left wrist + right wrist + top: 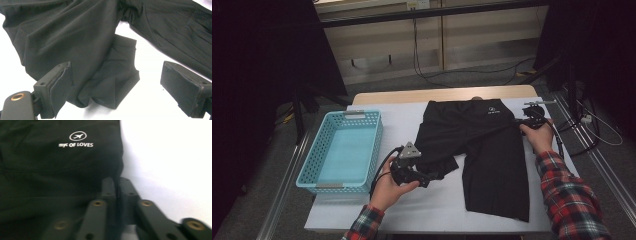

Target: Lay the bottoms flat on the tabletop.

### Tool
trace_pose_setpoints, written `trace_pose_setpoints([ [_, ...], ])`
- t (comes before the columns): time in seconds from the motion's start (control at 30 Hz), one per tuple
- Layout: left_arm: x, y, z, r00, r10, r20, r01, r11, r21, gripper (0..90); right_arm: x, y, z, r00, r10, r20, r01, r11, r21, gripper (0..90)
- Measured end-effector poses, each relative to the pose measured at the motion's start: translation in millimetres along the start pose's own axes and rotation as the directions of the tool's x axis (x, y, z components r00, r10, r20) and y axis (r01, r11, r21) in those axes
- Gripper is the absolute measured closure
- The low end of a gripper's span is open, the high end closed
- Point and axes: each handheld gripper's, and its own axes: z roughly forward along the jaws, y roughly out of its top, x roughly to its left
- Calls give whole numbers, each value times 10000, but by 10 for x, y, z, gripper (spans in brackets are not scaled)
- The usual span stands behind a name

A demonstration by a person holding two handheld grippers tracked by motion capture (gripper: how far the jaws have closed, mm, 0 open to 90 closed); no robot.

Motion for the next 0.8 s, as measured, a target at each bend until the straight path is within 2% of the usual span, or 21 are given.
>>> trace_pose_setpoints([
  [0.03, 0, -5, 3, 10000, -27, -3, 27, 10000, -9, 113, 15, 0, -9, 10000, 53, -26, -53, 10000, 45, 733],
  [0.1, 5, -9, 1, 10000, -27, 15, 27, 10000, 14, 113, 64, -9, -34, 9989, -477, 42, 476, 9986, 220, 681],
  [0.13, 8, -10, 1, 10000, -30, 43, 30, 10000, 18, 113, 82, -24, -47, 9983, -575, 37, 574, 9981, 227, 659],
  [0.23, 10, -8, 4, 10000, -24, 56, 24, 10000, 14, 113, 133, -80, -111, 9977, -671, 23, 669, 9971, 354, 626],
  [0.3, 5, -6, 8, 10000, -13, 60, 13, 10000, 36, 113, 161, -127, -160, 9964, -847, -11, 846, 9956, 398, 623],
  [0.43, -13, 4, 12, 9999, 59, 101, -59, 10000, 17, 113, 181, -239, -285, 9970, -732, -252, 743, 9961, 483, 597],
  [0.7, -4, 14, 4, 9999, 81, 118, -81, 9999, -75, 113, 262, -502, -555, 9931, -1152, -208, 1162, 9919, 523, 577],
  [0.8, 5, 20, -9, 9999, 66, 137, -65, 9999, -91, 110, 286, -588, -647, 9938, -1094, -188, 1103, 9923, 562, 565],
])
